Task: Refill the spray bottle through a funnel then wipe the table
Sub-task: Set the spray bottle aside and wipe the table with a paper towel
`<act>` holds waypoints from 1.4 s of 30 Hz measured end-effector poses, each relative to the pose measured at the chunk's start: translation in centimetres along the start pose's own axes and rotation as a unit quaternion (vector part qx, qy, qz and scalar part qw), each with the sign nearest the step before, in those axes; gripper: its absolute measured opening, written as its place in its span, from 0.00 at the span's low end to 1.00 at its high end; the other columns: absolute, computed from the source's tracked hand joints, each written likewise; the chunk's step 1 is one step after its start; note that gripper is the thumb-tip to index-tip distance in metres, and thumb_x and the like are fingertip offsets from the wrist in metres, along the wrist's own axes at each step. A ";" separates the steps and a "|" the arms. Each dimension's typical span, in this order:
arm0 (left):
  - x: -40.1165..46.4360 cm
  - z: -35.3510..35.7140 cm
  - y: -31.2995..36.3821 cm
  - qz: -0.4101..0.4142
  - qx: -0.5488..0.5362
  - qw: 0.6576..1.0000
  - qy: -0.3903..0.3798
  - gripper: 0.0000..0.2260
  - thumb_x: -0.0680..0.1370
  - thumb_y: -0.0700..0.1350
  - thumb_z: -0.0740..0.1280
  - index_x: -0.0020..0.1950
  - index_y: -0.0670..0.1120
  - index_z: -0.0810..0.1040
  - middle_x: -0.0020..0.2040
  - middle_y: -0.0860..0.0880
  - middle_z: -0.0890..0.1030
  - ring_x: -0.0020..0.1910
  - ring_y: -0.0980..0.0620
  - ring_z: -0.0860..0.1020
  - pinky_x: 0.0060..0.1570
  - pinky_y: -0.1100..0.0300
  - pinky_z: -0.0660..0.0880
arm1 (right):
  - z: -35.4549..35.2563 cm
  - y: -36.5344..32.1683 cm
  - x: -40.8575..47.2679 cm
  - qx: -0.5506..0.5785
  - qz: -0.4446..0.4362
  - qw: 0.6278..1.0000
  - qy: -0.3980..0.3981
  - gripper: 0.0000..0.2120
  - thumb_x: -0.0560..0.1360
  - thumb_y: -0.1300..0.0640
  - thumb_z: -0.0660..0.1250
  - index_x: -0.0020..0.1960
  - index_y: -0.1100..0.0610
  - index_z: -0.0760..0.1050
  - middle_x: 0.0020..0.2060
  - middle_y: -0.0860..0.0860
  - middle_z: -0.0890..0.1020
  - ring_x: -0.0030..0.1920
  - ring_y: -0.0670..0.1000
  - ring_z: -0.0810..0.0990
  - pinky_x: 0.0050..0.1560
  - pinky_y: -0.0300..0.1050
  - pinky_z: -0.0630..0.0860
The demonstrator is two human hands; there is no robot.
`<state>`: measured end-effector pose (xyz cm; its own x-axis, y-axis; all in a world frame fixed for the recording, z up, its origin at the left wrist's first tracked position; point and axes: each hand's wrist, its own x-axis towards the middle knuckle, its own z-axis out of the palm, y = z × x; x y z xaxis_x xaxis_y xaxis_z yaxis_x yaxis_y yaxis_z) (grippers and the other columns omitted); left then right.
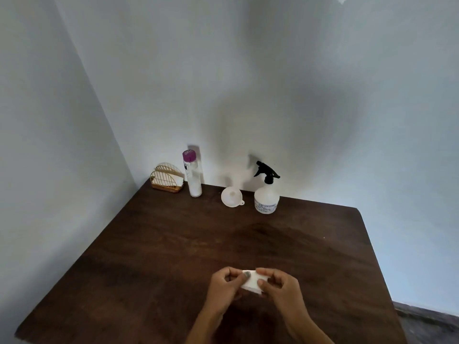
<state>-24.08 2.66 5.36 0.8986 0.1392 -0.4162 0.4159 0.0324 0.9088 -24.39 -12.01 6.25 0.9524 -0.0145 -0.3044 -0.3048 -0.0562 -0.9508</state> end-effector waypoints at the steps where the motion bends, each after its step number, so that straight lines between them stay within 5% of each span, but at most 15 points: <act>1: 0.1 0.4 0.2 0.002 0.002 1.000 -0.001 0.05 0.72 0.41 0.73 0.41 0.40 0.81 0.35 0.45 0.82 0.34 0.51 0.79 0.34 0.59 0.75 | -0.4 -0.1 0.2 0.007 -0.004 1.000 0.003 0.11 0.70 0.71 0.69 0.47 0.58 0.82 0.42 0.53 0.85 0.40 0.47 0.83 0.35 0.37 0.78; 6: 0.9 4.6 1.2 0.000 -0.002 1.000 -0.021 0.05 0.73 0.40 0.71 0.40 0.39 0.79 0.32 0.45 0.81 0.26 0.53 0.77 0.28 0.63 0.73 | -4.5 -0.4 1.5 0.035 -0.030 0.999 0.027 0.13 0.69 0.72 0.70 0.48 0.56 0.80 0.39 0.58 0.84 0.39 0.52 0.83 0.32 0.39 0.78; 15: 1.4 20.4 1.9 0.001 0.009 1.000 -0.025 0.01 0.74 0.40 0.70 0.44 0.43 0.81 0.39 0.46 0.84 0.35 0.52 0.82 0.33 0.63 0.76 | -20.1 0.8 5.7 -0.002 -0.044 0.998 0.052 0.08 0.68 0.68 0.73 0.41 0.56 0.81 0.35 0.55 0.85 0.36 0.52 0.84 0.30 0.41 0.79; 21: 2.0 34.2 1.1 0.002 0.030 0.997 -0.071 0.10 0.76 0.35 0.67 0.56 0.44 0.78 0.46 0.49 0.82 0.42 0.55 0.80 0.37 0.66 0.77 | -32.2 3.1 8.4 -0.039 -0.057 0.986 0.150 0.05 0.72 0.63 0.71 0.45 0.54 0.81 0.40 0.50 0.84 0.42 0.49 0.82 0.44 0.44 0.79; 25: 1.8 42.7 -1.7 -0.042 0.054 0.990 -0.124 0.16 0.75 0.34 0.67 0.62 0.42 0.75 0.52 0.46 0.80 0.41 0.55 0.79 0.36 0.67 0.77 | -39.2 6.8 8.5 -0.016 -0.006 0.974 0.227 0.06 0.73 0.63 0.69 0.48 0.55 0.80 0.41 0.54 0.83 0.41 0.53 0.82 0.42 0.50 0.80; 29: 1.8 48.4 -5.4 -0.107 0.105 0.974 -0.168 0.19 0.76 0.37 0.67 0.66 0.44 0.71 0.57 0.47 0.79 0.42 0.57 0.78 0.38 0.67 0.77 | -43.9 10.7 8.1 -0.047 0.039 0.959 0.277 0.06 0.74 0.64 0.68 0.48 0.55 0.78 0.41 0.53 0.81 0.41 0.51 0.80 0.37 0.42 0.77; 33: 3.8 51.4 -9.3 -0.169 0.155 0.958 -0.172 0.19 0.77 0.38 0.64 0.68 0.43 0.70 0.60 0.43 0.79 0.40 0.56 0.77 0.34 0.70 0.72 | -46.4 14.9 9.8 -0.096 0.097 0.949 0.283 0.07 0.73 0.64 0.68 0.46 0.54 0.78 0.41 0.53 0.82 0.44 0.55 0.80 0.46 0.56 0.80; 37: 7.0 53.6 -13.0 -0.216 0.198 0.939 -0.180 0.19 0.80 0.38 0.59 0.71 0.42 0.68 0.64 0.40 0.76 0.42 0.56 0.74 0.31 0.74 0.67 | -47.6 18.0 13.0 -0.182 0.105 0.939 0.273 0.06 0.72 0.66 0.67 0.48 0.60 0.79 0.44 0.55 0.81 0.44 0.53 0.78 0.45 0.46 0.74; 42: 9.8 54.9 -14.0 -0.252 0.241 0.915 -0.201 0.22 0.81 0.38 0.56 0.75 0.44 0.59 0.72 0.45 0.68 0.66 0.48 0.72 0.43 0.67 0.68 | -47.5 20.2 16.2 -0.265 0.113 0.930 0.228 0.07 0.74 0.67 0.64 0.50 0.62 0.79 0.48 0.60 0.79 0.43 0.56 0.78 0.41 0.41 0.67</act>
<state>-13.43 -50.72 -13.01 0.5140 -0.1507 -0.8445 0.7185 -0.4621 0.5198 -14.95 -60.76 -15.12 0.8028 -0.5016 -0.3222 -0.5688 -0.4822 -0.6663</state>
